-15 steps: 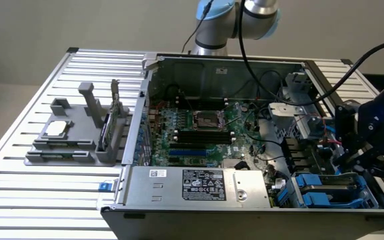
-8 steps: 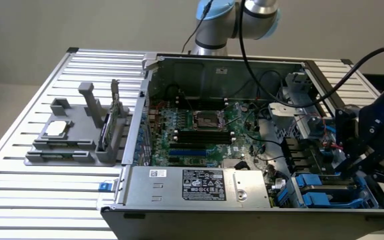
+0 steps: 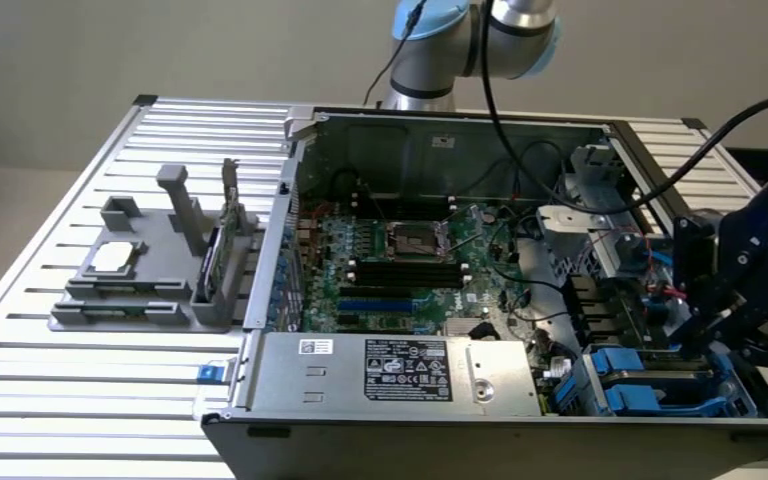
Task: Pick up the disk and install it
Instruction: 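Insert the first disk wire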
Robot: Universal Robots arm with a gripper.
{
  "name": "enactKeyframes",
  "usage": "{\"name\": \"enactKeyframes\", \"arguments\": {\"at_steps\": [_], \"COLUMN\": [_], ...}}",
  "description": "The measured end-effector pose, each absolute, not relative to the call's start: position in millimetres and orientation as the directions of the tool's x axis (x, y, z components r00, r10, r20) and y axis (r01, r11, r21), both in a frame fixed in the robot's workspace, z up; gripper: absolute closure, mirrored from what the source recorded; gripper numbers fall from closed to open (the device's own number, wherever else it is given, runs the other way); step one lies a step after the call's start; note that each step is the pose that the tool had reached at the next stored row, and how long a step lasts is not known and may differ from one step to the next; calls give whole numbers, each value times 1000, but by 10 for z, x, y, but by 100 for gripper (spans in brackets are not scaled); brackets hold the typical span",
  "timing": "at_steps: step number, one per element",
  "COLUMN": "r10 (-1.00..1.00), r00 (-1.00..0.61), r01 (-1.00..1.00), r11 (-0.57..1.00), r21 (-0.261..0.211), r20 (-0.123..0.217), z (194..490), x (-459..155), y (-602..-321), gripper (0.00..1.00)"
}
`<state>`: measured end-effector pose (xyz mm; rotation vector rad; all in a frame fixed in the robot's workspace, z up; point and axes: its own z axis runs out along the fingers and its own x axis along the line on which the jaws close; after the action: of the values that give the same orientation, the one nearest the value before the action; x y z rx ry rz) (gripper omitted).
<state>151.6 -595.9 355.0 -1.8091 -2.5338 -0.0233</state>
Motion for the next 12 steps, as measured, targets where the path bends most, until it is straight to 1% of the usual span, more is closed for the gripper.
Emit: {"name": "enactKeyframes", "arguments": {"at_steps": [12], "r10": [958], "r00": [-285], "r01": [958], "r11": [285], "r21": [-6], "r20": [25], "z": [3549], "x": [1536], "y": [-5842], "gripper": [84]}}
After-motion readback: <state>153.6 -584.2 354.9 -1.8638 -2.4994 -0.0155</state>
